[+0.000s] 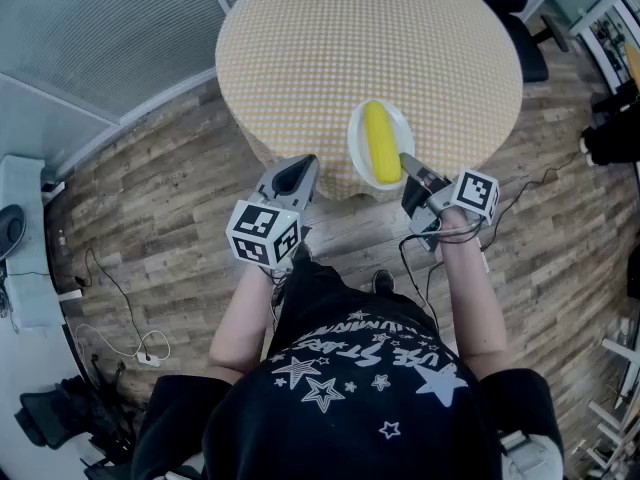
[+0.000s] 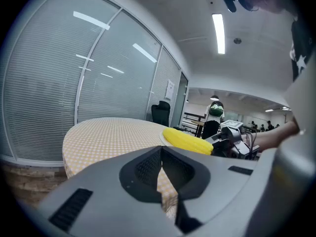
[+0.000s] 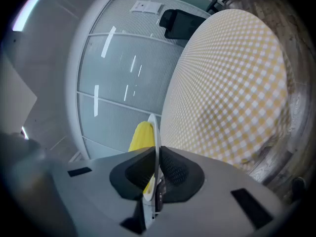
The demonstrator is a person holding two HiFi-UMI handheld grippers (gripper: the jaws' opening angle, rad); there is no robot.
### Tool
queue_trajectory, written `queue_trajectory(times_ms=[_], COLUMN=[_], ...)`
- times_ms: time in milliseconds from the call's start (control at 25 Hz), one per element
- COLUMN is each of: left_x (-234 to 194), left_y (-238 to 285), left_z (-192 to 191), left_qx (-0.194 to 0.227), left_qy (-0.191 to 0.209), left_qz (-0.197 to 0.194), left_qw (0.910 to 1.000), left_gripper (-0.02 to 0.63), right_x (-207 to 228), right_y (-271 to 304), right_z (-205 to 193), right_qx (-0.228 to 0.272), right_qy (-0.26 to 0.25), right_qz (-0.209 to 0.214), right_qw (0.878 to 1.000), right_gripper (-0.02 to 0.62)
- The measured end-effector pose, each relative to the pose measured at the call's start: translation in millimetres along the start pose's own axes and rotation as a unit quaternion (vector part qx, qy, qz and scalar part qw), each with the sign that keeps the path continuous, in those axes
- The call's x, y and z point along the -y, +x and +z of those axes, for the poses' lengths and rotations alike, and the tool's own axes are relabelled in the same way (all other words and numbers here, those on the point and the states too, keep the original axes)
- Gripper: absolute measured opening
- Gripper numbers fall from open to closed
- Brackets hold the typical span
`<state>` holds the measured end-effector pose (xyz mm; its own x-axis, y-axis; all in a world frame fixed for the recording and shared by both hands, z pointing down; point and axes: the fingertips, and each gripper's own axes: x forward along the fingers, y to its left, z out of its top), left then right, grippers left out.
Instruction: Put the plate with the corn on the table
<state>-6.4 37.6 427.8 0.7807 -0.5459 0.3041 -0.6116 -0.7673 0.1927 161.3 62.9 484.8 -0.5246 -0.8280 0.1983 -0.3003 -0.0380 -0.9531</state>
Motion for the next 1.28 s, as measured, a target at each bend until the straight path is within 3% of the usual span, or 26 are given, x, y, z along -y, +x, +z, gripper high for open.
queue_trajectory(times_ms=[240,480,880,1280], left_x=[92,144,186,188], left_y=[-7,-29,-45,-73], left_z=[6,-2,-13,-23], left_qx=[0.031,0.032,0.040,0.041], left_qy=[0.000,-0.001,-0.007,-0.017], left_qz=[0.033,0.058,0.079,0.111], left_qw=[0.9990,0.9978,0.9960,0.9928], left_gripper=[0.008,0.008,0.008,0.008], right_x=[5,5,18,8], right_y=[-83,-133,-175,-172], right_z=[4,-10,-25,-32], right_qx=[-0.034,-0.051,-0.061,-0.079], right_qy=[-0.024,-0.031,-0.016,-0.031], right_qz=[0.016,0.025,0.036,0.035], right_qw=[0.999,0.998,0.997,0.996], right_gripper=[0.037,0.038,0.038,0.038])
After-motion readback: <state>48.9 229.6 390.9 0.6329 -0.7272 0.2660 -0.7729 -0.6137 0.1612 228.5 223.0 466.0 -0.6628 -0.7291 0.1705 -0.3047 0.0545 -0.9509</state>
